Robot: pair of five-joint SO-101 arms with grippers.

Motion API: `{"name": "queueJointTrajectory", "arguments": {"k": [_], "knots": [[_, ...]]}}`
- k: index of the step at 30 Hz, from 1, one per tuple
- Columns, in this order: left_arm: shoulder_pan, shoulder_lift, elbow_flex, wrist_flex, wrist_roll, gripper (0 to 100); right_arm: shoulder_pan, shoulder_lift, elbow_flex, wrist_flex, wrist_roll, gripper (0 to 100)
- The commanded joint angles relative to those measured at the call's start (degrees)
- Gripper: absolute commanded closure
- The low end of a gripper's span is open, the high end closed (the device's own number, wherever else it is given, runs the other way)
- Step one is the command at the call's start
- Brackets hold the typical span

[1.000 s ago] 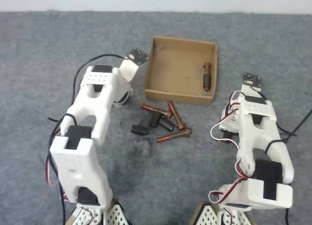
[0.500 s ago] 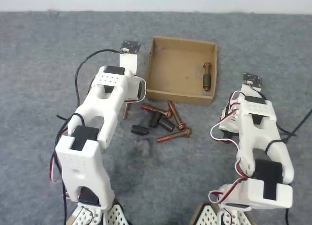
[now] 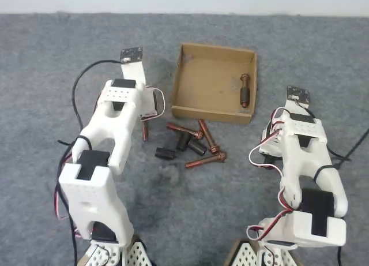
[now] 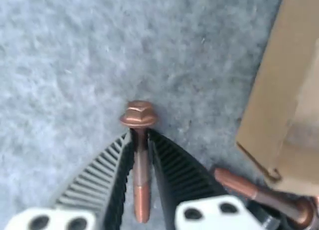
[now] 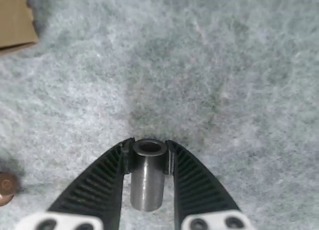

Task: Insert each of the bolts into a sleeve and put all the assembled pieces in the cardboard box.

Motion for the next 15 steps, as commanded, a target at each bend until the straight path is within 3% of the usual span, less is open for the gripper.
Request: {"name": "queueJointTrajectory", "arguments": {"k": [1, 6, 15], "knots": [[0.3, -2.7, 1.3, -3.2, 2.4, 86, 0.2, -0.7, -1.6, -0.2, 1.0, 97.5], [-0.2, -2.3, 1.3, -2.9, 6.1, 83, 0.2, -0.7, -1.6, -0.2, 1.0, 97.5], [0.2, -2.2, 1.3, -2.9, 5.9, 99, 0.4, -0.7, -1.6, -0.2, 1.0, 97.5]]}}
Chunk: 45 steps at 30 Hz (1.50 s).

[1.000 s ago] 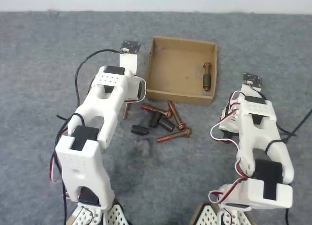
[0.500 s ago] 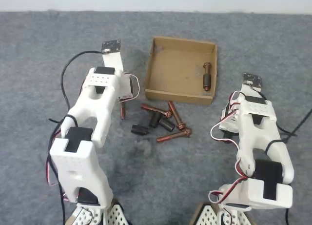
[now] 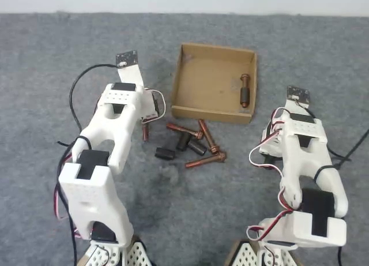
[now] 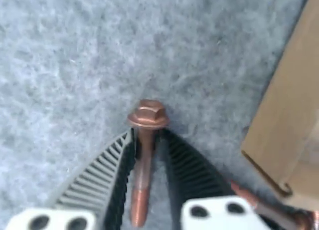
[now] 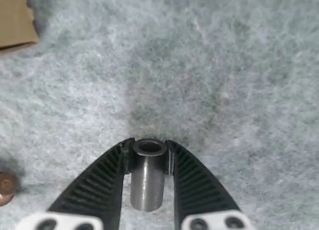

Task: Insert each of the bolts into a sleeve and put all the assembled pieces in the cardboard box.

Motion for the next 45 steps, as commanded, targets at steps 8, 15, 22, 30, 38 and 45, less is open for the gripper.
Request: {"name": "queueJointTrajectory", "arguments": {"k": [8, 15, 22, 30, 38, 45], "knots": [[-0.2, -2.4, -0.1, -0.9, 0.5, 99, 0.5, -0.7, -1.6, -0.2, 1.0, 97.5], [-3.2, -5.5, 4.9, -4.5, 0.4, 99, 0.1, -1.3, -1.6, -0.4, 1.1, 97.5], [-4.1, -16.9, 20.0, -12.7, -5.6, 99, 0.7, -1.4, -3.1, -4.4, 1.0, 97.5], [-4.1, -26.6, 33.9, -22.5, -9.4, 99, 2.4, -1.4, -5.6, -14.1, 1.1, 97.4], [-4.1, -26.6, 34.4, -22.8, -10.1, 99, 1.9, -0.8, -8.3, -24.1, 1.1, 97.4], [-4.1, -26.6, 34.4, -22.8, -10.1, 99, -1.5, -0.7, -8.1, -36.0, 1.0, 97.4]]}}
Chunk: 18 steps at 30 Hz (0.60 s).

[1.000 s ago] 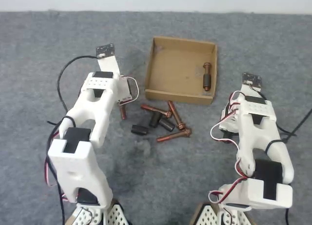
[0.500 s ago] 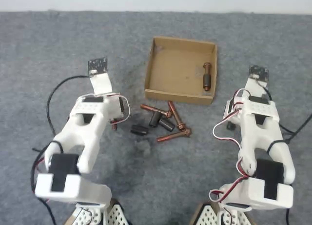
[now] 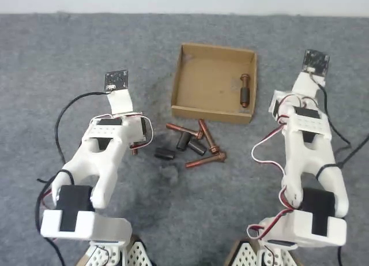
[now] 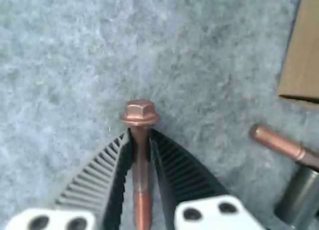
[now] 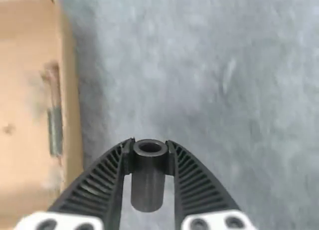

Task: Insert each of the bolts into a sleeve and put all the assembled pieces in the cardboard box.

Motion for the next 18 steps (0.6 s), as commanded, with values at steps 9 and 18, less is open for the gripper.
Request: {"name": "queueJointTrajectory", "arguments": {"k": [9, 18], "knots": [[-0.4, -3.8, -0.2, -1.1, -1.0, 99, -8.2, -0.7, -3.4, -9.9, 1.0, 97.2], [-0.4, -3.8, -0.2, -1.2, -1.0, 99, -13.8, 4.4, -3.3, -26.2, 1.0, 97.5]]}}
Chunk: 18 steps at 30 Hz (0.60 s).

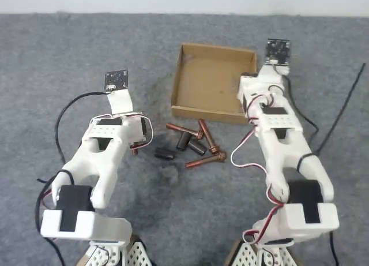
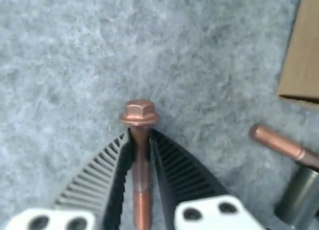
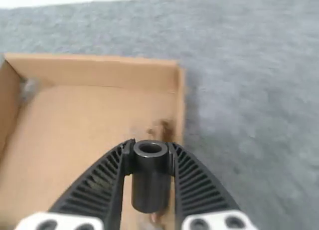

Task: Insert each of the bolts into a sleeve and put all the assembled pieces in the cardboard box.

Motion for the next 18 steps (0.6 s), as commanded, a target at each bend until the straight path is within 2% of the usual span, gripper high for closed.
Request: {"name": "queueJointTrajectory", "arguments": {"k": [1, 5, 13, 18], "knots": [[-0.4, -3.8, -0.2, -1.2, -1.0, 99, -1.5, 0.0, -3.3, -6.8, 1.0, 97.5], [-0.4, -3.8, -0.2, -1.3, -1.1, 99, -2.3, 0.1, 0.2, -13.2, 1.0, 97.4], [-0.4, -3.8, -0.2, -1.3, -1.1, 99, -6.5, -5.5, 20.6, -41.8, 1.1, 97.5], [-0.4, -3.8, -0.2, -1.3, -1.1, 99, -9.0, -9.7, 32.3, -53.2, 1.1, 97.5]]}}
